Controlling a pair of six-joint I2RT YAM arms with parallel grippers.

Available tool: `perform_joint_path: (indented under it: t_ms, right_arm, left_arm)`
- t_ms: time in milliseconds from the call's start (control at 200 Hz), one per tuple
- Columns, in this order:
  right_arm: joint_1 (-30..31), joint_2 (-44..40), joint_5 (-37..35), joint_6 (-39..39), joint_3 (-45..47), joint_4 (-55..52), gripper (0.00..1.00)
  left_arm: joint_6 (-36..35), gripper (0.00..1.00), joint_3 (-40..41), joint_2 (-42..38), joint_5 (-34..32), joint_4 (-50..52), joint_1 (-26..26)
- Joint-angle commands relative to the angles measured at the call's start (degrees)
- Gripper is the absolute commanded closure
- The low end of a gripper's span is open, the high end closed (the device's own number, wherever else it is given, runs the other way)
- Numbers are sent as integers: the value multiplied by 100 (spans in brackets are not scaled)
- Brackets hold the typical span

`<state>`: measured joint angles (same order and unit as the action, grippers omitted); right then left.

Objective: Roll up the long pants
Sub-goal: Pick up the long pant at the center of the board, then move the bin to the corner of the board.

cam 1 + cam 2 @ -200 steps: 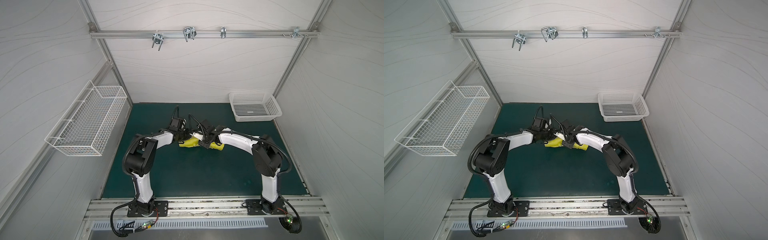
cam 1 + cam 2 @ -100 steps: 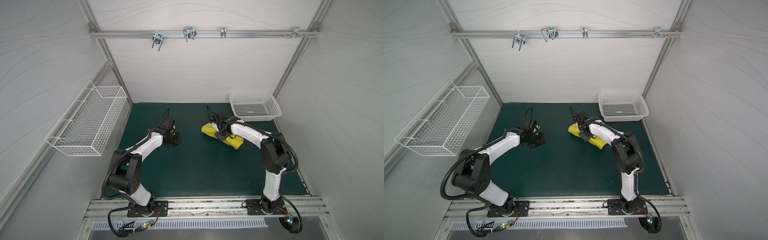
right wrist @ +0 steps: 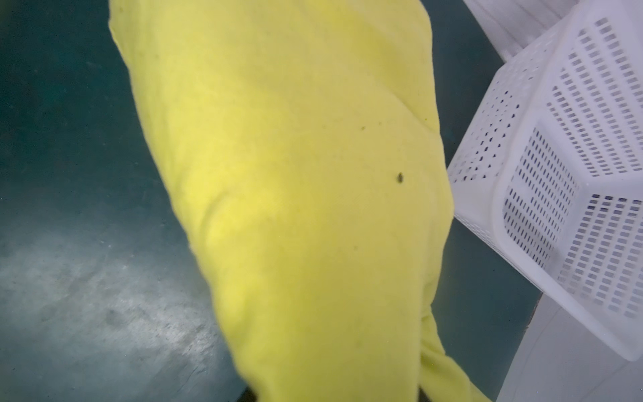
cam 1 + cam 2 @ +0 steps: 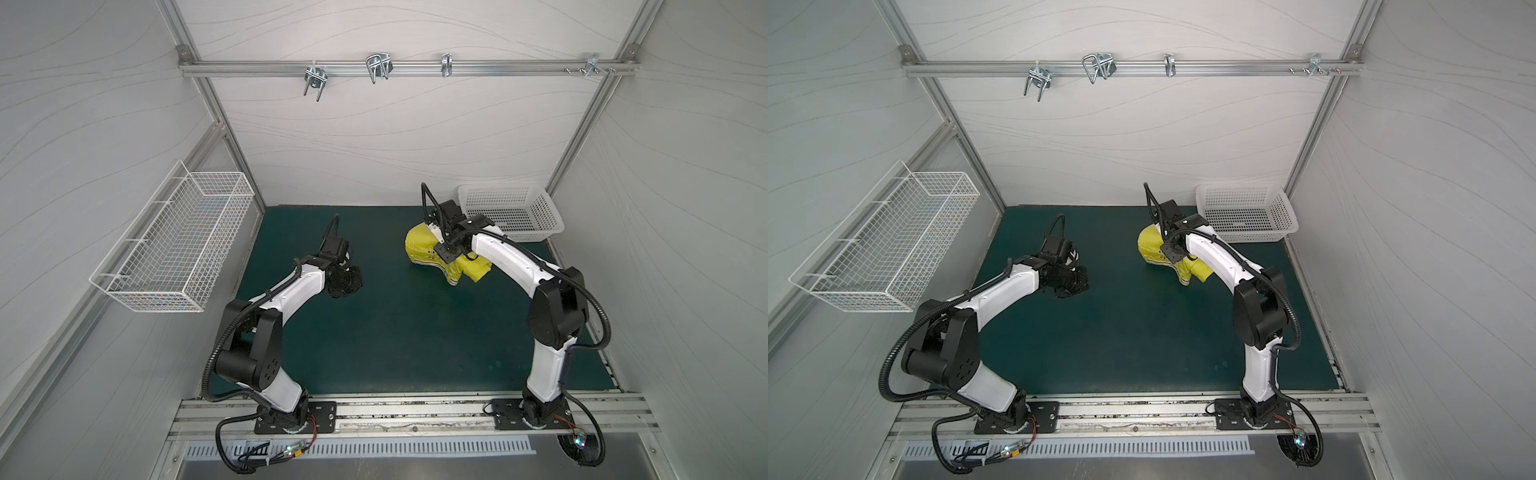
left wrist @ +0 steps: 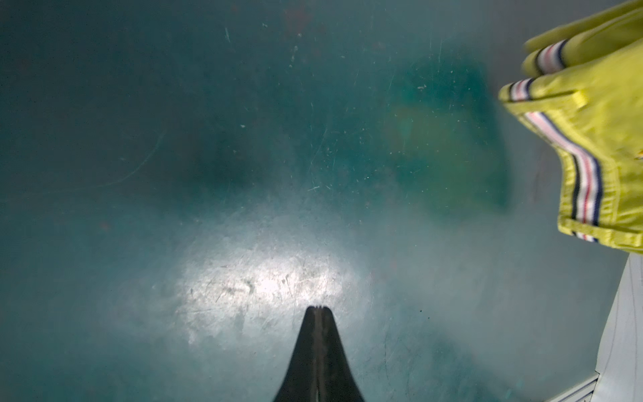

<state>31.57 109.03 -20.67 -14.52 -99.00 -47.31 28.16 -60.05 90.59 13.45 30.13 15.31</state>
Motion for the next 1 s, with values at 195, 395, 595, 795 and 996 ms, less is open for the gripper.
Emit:
perform_joint_path:
  t_ms: [195, 395, 595, 795, 996]
  right_arm:
    - [-819, -381, 162, 352, -1061, 251, 100]
    - [-1302, -4, 404, 740, -1766, 440, 100]
    - [-1791, 640, 708, 1135, -2642, 424, 100]
    - [-2162, 1421, 768, 1500, -3387, 452, 100]
    - [-2318, 2112, 826, 1607, -3900, 617, 100]
  left_arm:
    - [17, 100, -83, 147, 58, 28, -2]
    - [67, 100, -169, 186, 175, 67, 1]
    - [49, 100, -262, 214, 306, 212, 6]
    - [93, 100, -271, 231, 470, 212, 41]
    - [99, 100, -305, 330, 508, 248, 273]
